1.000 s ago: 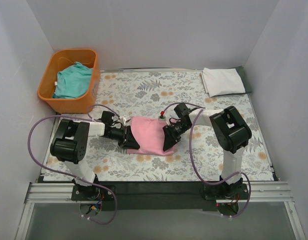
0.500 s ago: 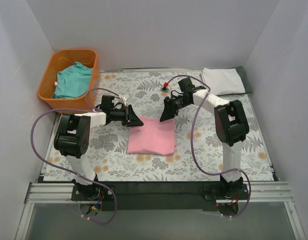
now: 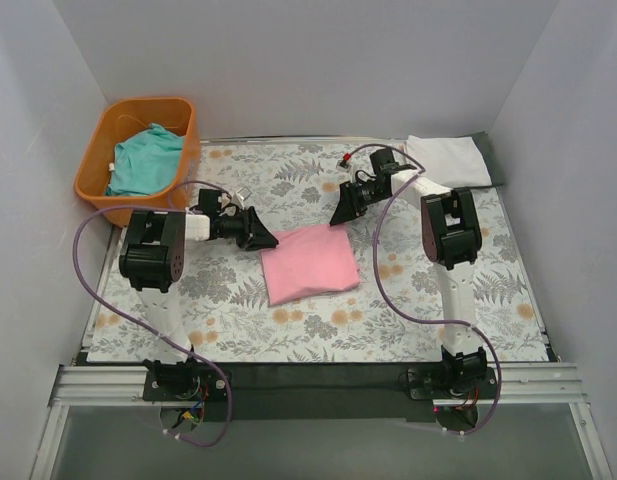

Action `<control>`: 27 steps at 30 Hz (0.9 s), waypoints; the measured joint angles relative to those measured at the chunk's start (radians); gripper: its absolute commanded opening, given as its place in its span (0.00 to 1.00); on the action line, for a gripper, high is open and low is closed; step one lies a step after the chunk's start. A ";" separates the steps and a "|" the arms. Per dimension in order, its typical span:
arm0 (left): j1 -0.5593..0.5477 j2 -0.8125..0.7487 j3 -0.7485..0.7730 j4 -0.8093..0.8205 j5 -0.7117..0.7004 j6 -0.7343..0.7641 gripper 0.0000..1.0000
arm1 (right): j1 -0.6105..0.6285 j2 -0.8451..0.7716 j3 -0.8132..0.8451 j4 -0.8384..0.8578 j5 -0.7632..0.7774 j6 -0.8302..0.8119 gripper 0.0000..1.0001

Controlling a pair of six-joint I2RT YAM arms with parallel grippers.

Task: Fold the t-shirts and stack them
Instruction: Fold the tshirt

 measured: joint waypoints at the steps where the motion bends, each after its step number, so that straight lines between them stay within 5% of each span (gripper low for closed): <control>1: 0.000 -0.017 -0.004 -0.018 -0.005 0.013 0.28 | 0.000 -0.010 0.002 0.008 0.007 0.000 0.34; 8: -0.017 -0.346 -0.078 -0.077 0.008 0.032 0.29 | 0.006 -0.339 -0.298 0.022 -0.042 0.035 0.34; 13: -0.143 -0.461 -0.196 -0.009 0.018 -0.019 0.28 | 0.079 -0.570 -0.594 0.073 -0.097 0.069 0.33; 19: -0.176 -0.311 -0.348 0.015 -0.043 -0.089 0.27 | 0.095 -0.416 -0.745 0.093 -0.031 0.078 0.30; 27: -0.106 -0.238 -0.349 -0.021 -0.039 -0.104 0.31 | -0.006 -0.344 -0.610 0.061 0.038 0.053 0.30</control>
